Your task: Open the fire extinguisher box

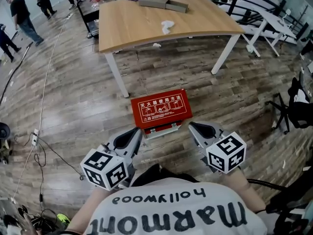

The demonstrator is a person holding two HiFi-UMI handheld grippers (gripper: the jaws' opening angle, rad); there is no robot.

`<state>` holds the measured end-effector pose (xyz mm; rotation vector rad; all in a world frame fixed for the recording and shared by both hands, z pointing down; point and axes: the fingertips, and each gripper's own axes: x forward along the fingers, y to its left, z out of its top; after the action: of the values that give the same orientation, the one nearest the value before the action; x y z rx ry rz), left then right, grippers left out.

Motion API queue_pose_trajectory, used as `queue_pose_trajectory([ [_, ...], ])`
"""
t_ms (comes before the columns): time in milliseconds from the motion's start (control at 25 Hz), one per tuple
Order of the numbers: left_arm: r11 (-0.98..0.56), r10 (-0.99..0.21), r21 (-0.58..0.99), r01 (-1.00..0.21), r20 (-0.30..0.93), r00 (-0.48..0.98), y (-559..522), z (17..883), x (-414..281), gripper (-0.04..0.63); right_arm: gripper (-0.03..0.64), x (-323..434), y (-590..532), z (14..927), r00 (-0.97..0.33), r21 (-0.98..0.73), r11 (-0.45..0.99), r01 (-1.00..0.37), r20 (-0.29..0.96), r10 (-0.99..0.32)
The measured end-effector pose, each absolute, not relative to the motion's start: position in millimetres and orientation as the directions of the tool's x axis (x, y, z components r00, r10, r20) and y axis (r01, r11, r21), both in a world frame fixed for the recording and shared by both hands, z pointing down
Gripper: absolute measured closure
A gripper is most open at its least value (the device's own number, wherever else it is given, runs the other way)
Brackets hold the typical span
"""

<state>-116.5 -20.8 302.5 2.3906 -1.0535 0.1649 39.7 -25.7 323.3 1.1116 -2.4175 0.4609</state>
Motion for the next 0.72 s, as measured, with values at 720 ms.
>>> queue_pose_trajectory([
  [720, -0.529, -0.666, 0.433, -0.730, 0.321, 0.673, -58, 307, -70, 0.589, 0.604, 84, -65, 331, -0.606, -0.172, 0.627, -0.760, 0.538, -0.586],
])
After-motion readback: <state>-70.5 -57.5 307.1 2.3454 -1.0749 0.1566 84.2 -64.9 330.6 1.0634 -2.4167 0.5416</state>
